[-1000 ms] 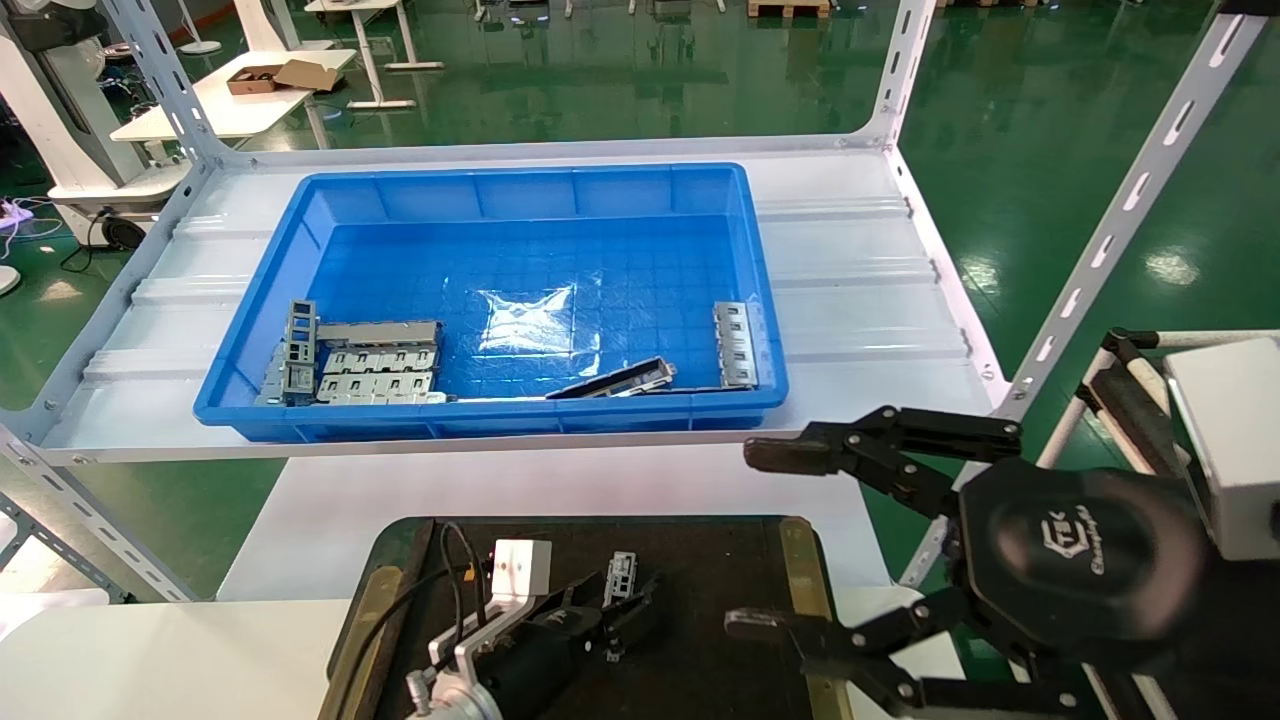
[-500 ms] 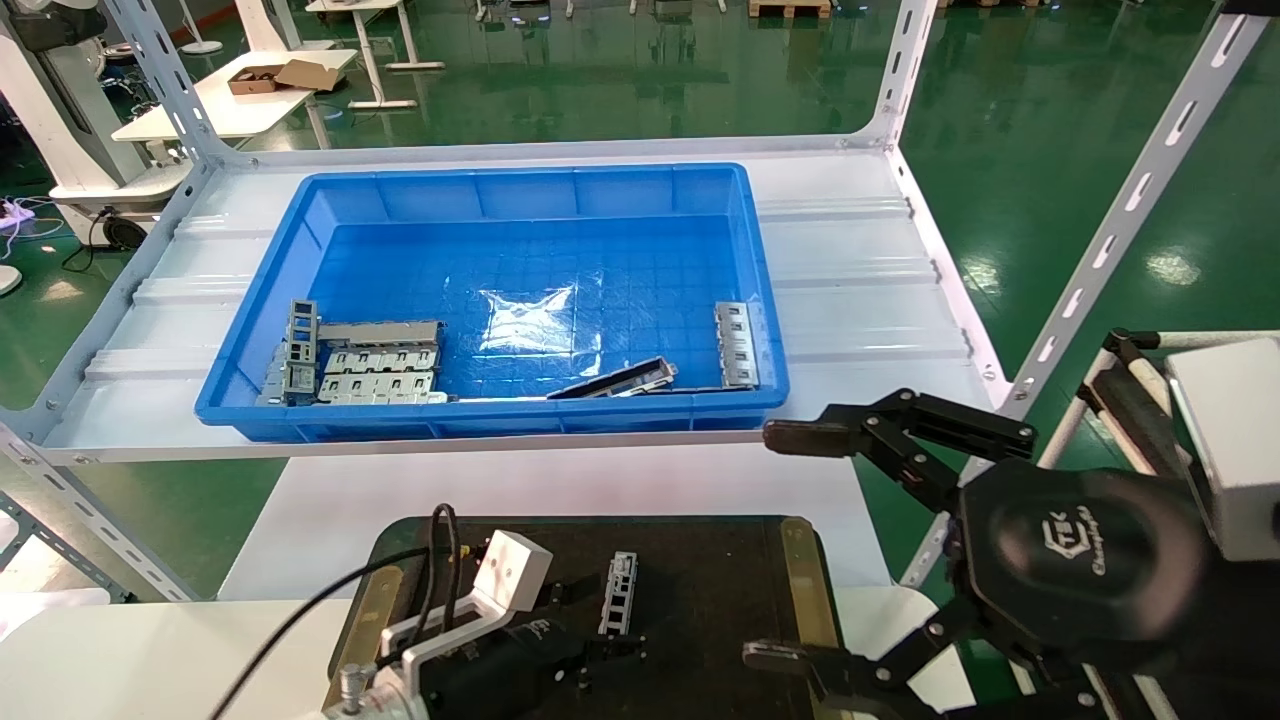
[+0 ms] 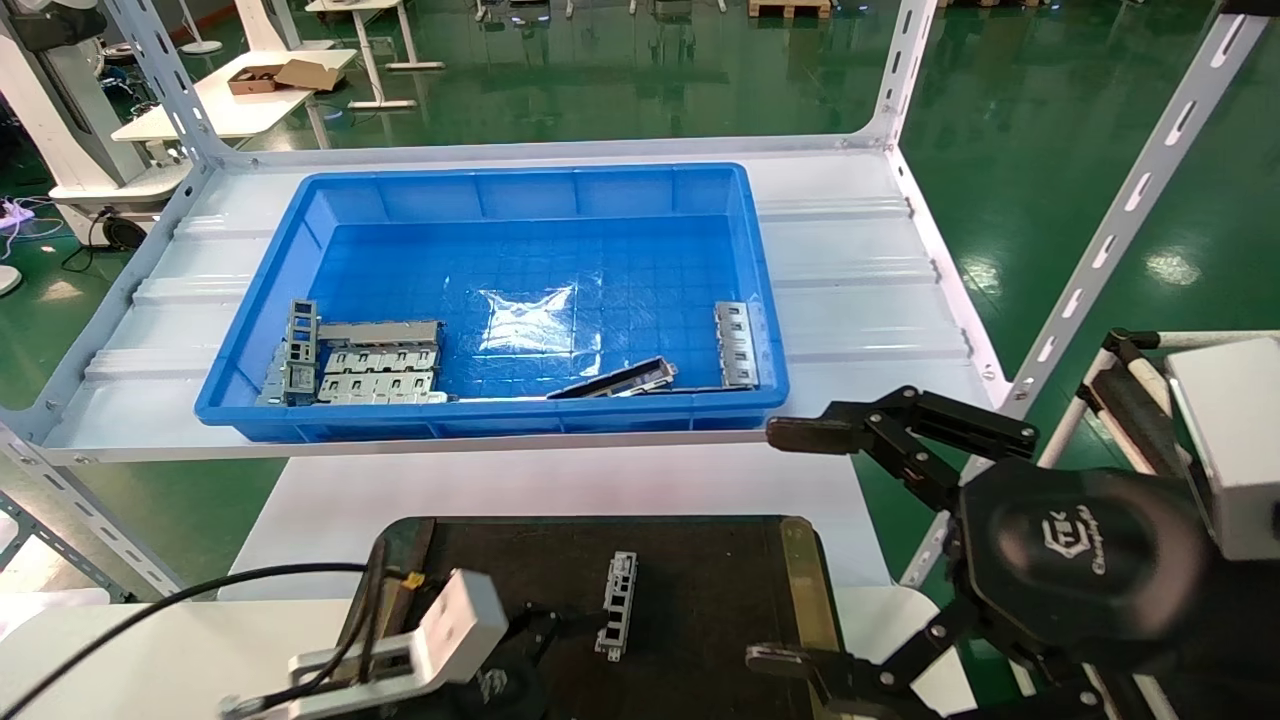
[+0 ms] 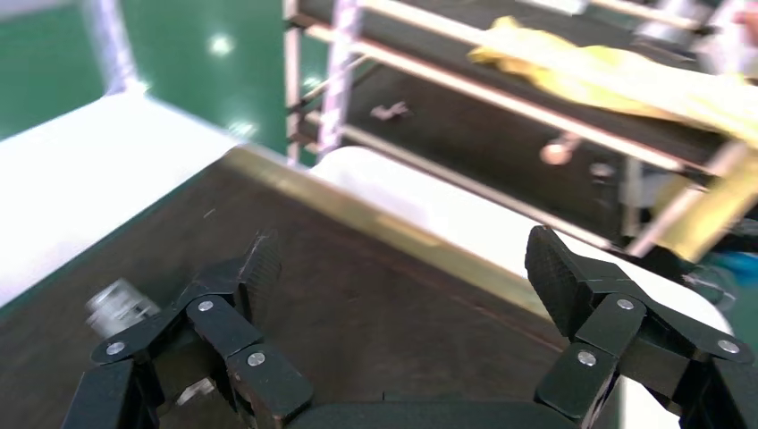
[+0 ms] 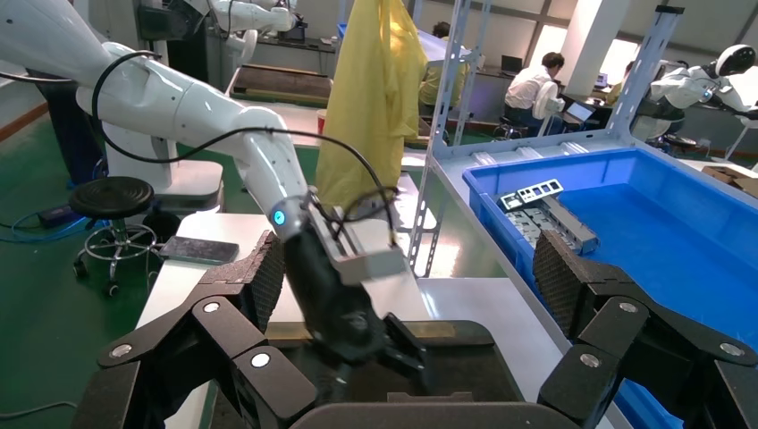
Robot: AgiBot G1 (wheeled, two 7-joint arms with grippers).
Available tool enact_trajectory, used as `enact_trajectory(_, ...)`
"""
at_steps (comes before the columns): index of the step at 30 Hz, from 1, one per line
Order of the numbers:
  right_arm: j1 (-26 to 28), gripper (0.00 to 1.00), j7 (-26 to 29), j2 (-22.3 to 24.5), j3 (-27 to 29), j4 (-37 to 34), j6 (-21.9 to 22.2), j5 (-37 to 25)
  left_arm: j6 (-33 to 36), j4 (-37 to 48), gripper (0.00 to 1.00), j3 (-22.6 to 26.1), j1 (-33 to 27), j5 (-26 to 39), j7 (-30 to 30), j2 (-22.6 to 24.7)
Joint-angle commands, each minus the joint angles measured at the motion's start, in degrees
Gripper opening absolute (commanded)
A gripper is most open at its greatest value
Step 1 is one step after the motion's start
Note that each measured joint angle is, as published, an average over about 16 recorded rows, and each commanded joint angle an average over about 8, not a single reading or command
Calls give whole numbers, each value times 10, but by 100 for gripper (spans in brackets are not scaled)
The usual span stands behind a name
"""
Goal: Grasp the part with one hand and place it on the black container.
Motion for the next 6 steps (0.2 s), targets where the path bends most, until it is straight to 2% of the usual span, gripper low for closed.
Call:
enact_trajectory(1,0,100,0,0,0,0,0,0,57,20,100,-20,3,-31,51,-5)
enact_trajectory(6,0,100,0,0,0,0,0,0,107,58,100,-33,-3,-54,90,-3)
